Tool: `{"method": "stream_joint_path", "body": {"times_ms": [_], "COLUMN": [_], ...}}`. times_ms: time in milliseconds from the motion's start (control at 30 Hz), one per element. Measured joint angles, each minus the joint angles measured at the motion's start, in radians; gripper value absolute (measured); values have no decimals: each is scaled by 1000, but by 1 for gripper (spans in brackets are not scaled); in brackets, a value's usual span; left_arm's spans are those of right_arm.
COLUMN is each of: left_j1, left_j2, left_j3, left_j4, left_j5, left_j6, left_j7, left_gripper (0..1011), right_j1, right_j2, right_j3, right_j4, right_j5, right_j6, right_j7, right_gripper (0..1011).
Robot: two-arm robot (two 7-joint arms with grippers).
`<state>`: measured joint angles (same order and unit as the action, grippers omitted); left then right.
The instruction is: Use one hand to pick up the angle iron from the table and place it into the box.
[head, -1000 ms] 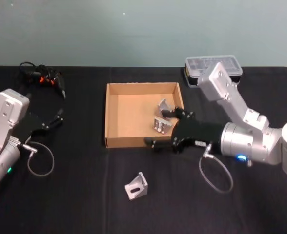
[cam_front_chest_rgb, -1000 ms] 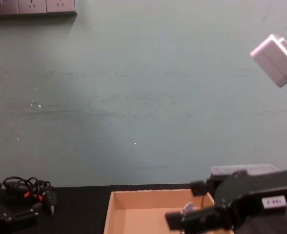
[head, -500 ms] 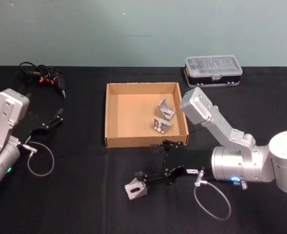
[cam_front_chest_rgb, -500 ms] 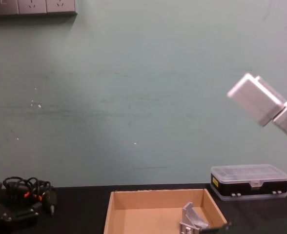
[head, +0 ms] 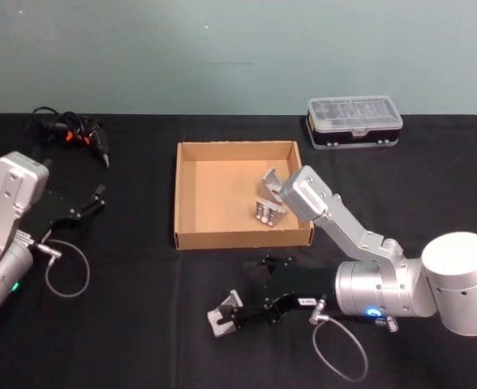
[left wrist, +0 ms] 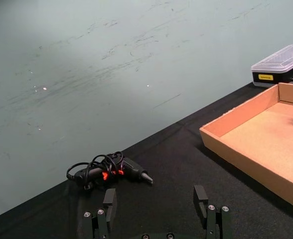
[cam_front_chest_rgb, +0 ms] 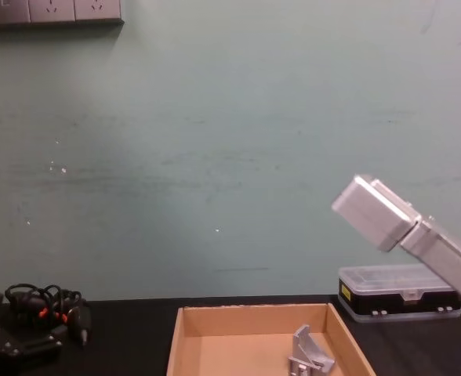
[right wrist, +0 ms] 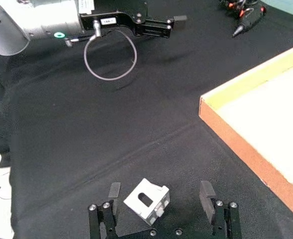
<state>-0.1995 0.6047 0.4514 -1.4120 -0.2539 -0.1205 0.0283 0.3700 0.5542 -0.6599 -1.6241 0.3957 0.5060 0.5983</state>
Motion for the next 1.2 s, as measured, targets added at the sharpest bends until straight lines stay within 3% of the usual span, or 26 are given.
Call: {"method": "stream_joint_path", "body": {"times_ms": [933,1200], "left_j1": [0,0], "left_j2": [0,0], "left_j3": [0,0], "left_j4": [0,0], "left_j5": [0,0], "left_j6": [0,0], "left_j7": [0,0], "left_gripper": [1011,1011], "right_j1": [38,44], "right_j2": [-20,-19], "right_j3": [-52,-66], "right_j4": [46,55], "right_j5": [33,36], "right_j6": [49,42], "right_j7": [-27,-22], "right_gripper": [990,800]}}
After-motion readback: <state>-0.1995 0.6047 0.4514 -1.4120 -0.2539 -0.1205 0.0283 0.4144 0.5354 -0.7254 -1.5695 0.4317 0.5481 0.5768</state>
